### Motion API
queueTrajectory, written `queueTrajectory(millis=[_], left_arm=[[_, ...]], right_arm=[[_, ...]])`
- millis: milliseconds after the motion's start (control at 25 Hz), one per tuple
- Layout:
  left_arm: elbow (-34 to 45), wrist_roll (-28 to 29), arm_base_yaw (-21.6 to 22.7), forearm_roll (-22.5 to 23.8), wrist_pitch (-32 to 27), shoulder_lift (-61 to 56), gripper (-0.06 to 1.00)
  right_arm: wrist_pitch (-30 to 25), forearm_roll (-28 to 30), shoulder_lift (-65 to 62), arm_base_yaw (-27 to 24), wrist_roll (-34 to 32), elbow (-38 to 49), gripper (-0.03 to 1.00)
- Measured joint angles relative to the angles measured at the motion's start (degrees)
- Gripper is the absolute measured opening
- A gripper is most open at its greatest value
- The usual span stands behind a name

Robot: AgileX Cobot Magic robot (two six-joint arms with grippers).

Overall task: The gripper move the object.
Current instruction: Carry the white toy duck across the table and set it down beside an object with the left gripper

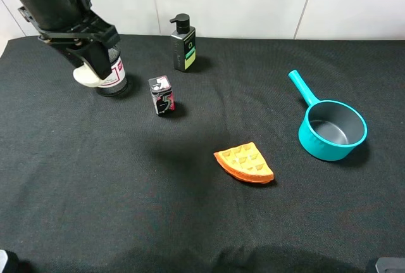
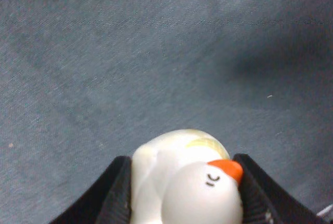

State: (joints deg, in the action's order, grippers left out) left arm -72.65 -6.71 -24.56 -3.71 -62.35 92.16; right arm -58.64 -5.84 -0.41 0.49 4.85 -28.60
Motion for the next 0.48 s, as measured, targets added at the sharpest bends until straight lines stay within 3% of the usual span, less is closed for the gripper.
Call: queueTrajectory(millis=[240, 480], left_arm=[[-0.49, 0.1, 0.0, -2.33, -0.34, 0.0, 0.46], [-0.49, 0.34, 0.0, 0.51, 0.03, 0.0, 0.46]], right_arm=[[0.0, 0.0, 0.0, 0.0, 0.0, 0.0, 0.69], [0.0, 0.0, 0.0, 0.0, 0.0, 0.0, 0.69]])
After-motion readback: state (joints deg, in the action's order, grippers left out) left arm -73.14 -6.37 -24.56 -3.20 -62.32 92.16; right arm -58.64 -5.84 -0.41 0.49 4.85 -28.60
